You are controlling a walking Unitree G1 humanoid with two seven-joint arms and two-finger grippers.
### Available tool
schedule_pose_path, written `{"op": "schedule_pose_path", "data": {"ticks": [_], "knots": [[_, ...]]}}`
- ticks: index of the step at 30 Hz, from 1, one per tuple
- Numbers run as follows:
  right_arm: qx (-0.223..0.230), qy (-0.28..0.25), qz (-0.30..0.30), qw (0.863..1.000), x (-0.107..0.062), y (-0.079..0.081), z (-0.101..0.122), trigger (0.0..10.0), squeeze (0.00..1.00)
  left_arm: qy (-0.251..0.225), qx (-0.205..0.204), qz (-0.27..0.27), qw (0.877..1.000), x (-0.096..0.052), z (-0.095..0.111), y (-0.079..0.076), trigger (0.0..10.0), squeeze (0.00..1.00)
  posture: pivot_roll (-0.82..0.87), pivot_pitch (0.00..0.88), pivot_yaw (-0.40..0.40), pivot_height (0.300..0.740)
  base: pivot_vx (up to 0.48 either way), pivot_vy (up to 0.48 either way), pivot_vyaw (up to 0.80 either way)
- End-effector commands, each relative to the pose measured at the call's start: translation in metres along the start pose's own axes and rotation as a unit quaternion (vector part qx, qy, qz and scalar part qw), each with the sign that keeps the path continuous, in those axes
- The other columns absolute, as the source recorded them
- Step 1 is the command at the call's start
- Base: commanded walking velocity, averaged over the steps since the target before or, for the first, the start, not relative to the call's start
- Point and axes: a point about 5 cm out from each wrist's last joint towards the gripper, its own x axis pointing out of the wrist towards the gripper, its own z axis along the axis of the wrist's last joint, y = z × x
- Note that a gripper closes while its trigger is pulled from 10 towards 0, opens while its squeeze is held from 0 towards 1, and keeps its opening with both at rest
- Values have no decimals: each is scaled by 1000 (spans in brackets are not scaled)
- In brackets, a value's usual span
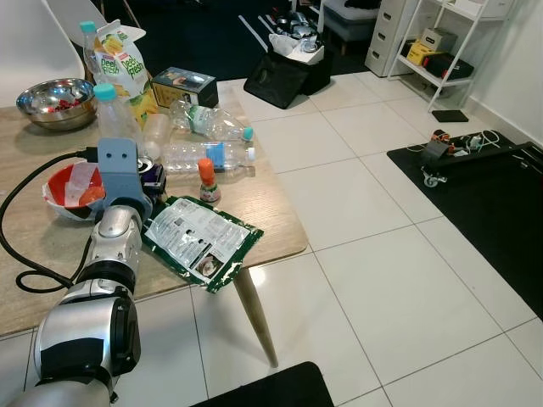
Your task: Restocking fridge
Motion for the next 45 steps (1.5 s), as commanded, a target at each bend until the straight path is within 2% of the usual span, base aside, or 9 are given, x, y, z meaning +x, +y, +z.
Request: {"op": "schedule_pose_path", "data": {"ticks": [1,16,23,30,34,38,39,43,45], "knots": [[3,2,-5,1000,0,-2,-1,10000,0,-11,-6,-13,1000,1,3,-4,10000,0,-137,81,-63,740,0,0,0],[2,-14,1,1000,5,-1,23,10000,0,-91,-16,-92,991,0,19,-21,10000,0,-52,0,-42,740,0,0,0],[17,-35,-3,999,7,-2,43,10000,0,-119,-4,-199,973,-2,30,-41,10000,0,-22,0,-21,740,0,0,0],[33,-41,4,999,10,-3,63,10000,0,-180,-36,-338,923,-16,51,-66,10000,0,10,0,2,740,0,0,0],[36,-41,6,999,10,-3,68,10000,0,-169,-47,-384,906,-22,44,-75,10000,0,10,0,16,740,0,0,0],[40,-42,5,998,10,-3,71,10000,0,-144,-44,-431,890,-30,31,-87,10000,0,10,0,24,740,0,0,0],[43,-43,4,998,11,-4,75,10000,0,-108,-44,-483,868,-41,13,-100,10000,0,14,0,37,740,0,0,0],[47,-44,3,998,11,-5,78,10000,0,-65,-45,-517,852,-51,-8,-110,10000,0,16,0,40,740,0,0,0],[51,-47,3,998,11,-6,80,10000,0,-7,-38,-541,840,-66,-38,-120,10000,0,19,0,41,740,0,0,0]]}}
